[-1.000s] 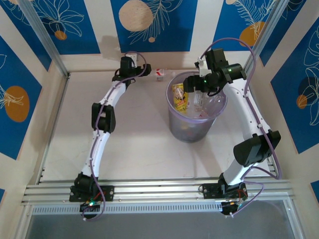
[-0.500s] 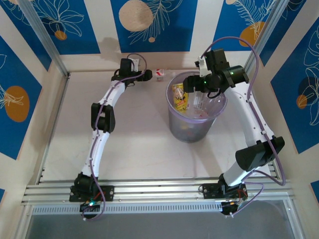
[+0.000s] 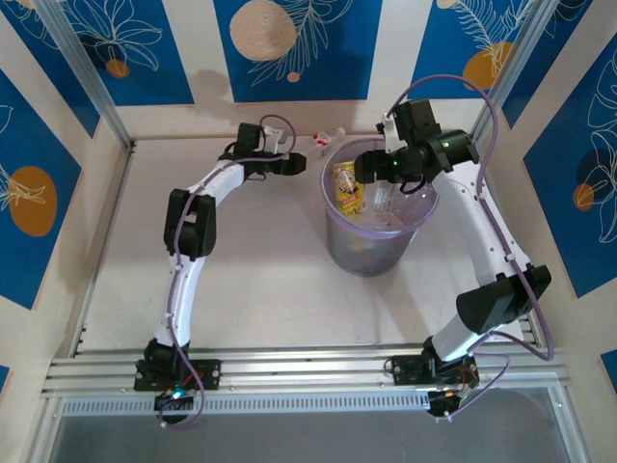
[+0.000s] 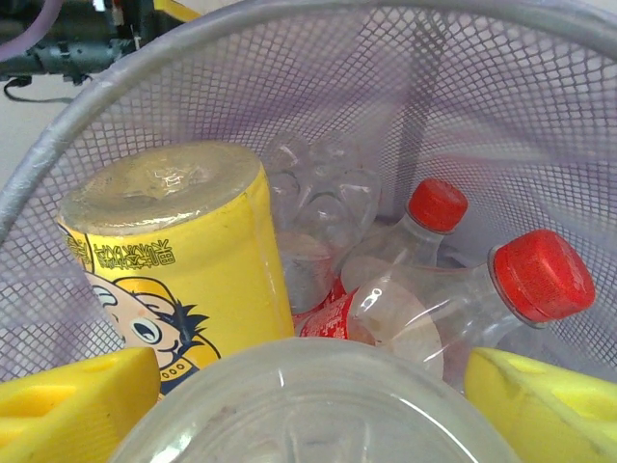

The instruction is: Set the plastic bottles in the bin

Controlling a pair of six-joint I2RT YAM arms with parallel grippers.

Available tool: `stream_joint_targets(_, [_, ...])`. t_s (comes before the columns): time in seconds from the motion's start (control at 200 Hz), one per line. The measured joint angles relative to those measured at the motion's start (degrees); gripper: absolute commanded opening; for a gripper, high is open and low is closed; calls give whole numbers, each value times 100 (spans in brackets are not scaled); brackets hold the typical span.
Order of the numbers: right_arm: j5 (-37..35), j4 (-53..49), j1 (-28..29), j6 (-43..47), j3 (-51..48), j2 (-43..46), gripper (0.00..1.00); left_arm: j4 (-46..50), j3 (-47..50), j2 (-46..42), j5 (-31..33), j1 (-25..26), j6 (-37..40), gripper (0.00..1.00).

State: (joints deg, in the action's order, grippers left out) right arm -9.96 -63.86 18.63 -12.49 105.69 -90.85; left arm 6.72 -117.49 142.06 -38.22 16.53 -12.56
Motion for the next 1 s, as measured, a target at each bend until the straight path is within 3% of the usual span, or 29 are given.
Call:
stream_joint_targets(0.145, [4,13,-37,0,-66,33,82,-444,249,-413,-260,79,-57,92])
stream_joint_targets(0.215, [7,50,-70,0,-122,85,82,-348,59,-457,-153,55,-9,97])
stream_joint_targets(0.51, [4,140,-133,-4,-201,315,82,531,-2028,177,1445,136,560,100])
stream_joint_targets(0.745, [4,155,-142,-66,-234,337,82,962,-2297,739,2476,608,643,100])
stream_joint_targets(1.0, [4,245,-140,-107,-365,396,82,962,-2074,887,2959,1034,153,100])
